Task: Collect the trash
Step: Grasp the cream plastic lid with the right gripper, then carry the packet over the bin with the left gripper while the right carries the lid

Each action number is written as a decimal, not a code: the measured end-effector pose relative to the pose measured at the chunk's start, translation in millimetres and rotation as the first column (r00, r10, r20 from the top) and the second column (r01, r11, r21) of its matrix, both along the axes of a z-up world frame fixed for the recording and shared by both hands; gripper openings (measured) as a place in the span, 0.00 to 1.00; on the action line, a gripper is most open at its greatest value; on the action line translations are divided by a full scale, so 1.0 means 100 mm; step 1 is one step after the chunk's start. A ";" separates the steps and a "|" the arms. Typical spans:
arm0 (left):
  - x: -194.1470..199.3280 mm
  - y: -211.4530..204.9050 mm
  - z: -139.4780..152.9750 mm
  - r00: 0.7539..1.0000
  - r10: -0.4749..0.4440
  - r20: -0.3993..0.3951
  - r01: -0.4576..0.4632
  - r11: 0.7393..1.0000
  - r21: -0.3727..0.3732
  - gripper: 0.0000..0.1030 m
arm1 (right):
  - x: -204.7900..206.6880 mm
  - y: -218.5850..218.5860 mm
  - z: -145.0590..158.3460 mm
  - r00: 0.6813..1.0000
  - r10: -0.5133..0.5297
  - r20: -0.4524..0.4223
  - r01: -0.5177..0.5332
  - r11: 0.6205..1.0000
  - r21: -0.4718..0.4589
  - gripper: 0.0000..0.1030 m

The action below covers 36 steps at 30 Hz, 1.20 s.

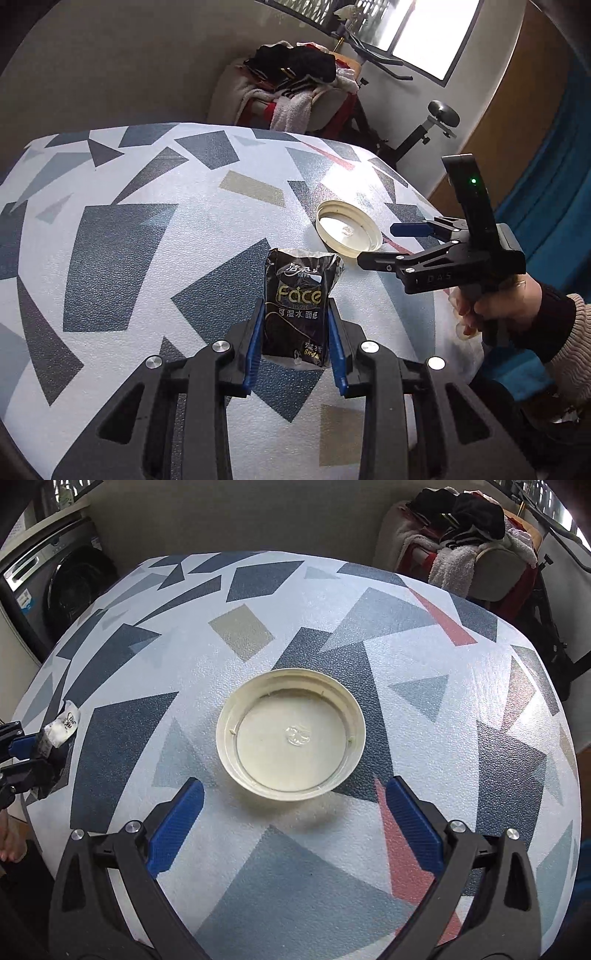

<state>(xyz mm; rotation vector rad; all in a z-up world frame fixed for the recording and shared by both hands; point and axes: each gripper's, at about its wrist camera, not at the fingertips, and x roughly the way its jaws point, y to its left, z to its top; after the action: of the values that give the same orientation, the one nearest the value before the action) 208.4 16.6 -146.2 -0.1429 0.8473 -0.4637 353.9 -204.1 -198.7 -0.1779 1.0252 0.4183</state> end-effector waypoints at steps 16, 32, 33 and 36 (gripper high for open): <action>-0.23 0.27 0.01 0.999 0.028 0.033 -0.027 0.999 -0.041 0.30 | 0.40 0.25 -0.11 0.998 -0.067 -0.017 0.065 0.994 -0.082 0.94; -0.70 0.17 0.26 0.999 0.003 0.043 -0.002 1.000 -0.023 0.30 | -0.62 0.11 0.48 0.988 0.075 0.135 -0.078 0.997 0.021 0.85; -0.77 0.15 0.28 0.999 -0.002 0.044 0.003 1.000 -0.019 0.30 | -0.74 0.09 0.52 0.986 0.078 0.145 -0.084 0.996 0.036 0.85; -1.02 0.06 0.29 0.999 -0.021 0.038 0.022 1.000 -0.018 0.30 | -1.11 0.01 0.59 0.980 0.090 0.176 -0.105 0.991 0.079 0.85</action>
<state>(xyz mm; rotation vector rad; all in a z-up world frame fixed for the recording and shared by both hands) 106.5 23.1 -117.4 -0.1418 0.8078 -0.4932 243.4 -203.0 -139.3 -0.1825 0.8281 0.5276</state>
